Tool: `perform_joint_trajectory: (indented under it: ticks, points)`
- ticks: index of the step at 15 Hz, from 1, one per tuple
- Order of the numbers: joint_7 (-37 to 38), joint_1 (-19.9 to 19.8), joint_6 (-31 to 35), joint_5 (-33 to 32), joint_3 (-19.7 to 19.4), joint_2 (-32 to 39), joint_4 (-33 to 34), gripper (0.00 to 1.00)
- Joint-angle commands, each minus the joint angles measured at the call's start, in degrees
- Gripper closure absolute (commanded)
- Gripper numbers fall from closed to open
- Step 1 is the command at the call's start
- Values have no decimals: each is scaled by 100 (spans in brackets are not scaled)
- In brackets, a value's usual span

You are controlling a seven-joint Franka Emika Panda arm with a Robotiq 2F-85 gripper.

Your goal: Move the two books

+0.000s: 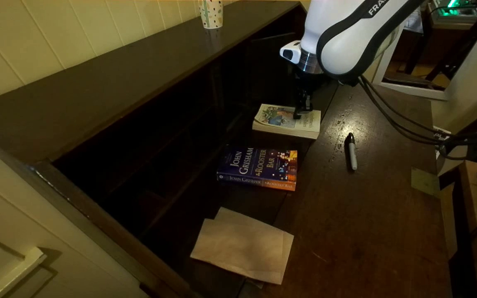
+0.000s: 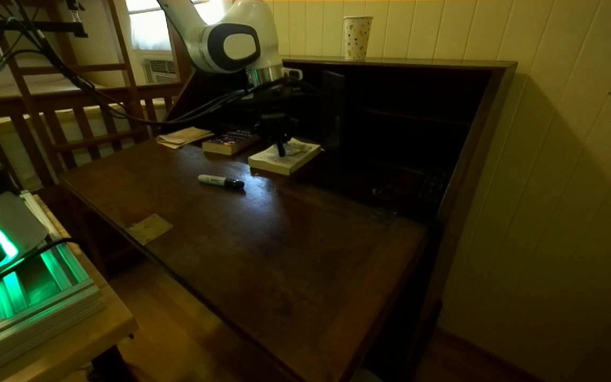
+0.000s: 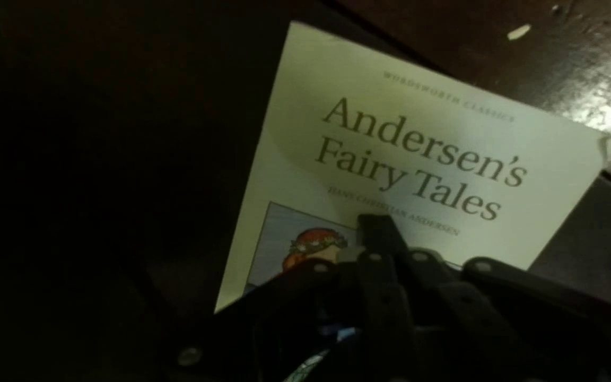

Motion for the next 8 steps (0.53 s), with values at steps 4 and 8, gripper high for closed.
perform_joint_trajectory:
  ticks: [4, 8]
  points:
    - [2169, 152, 112, -118, -140, 107, -228, 100]
    - [3148, 206, 137, -17, -226, -13, -375, 100]
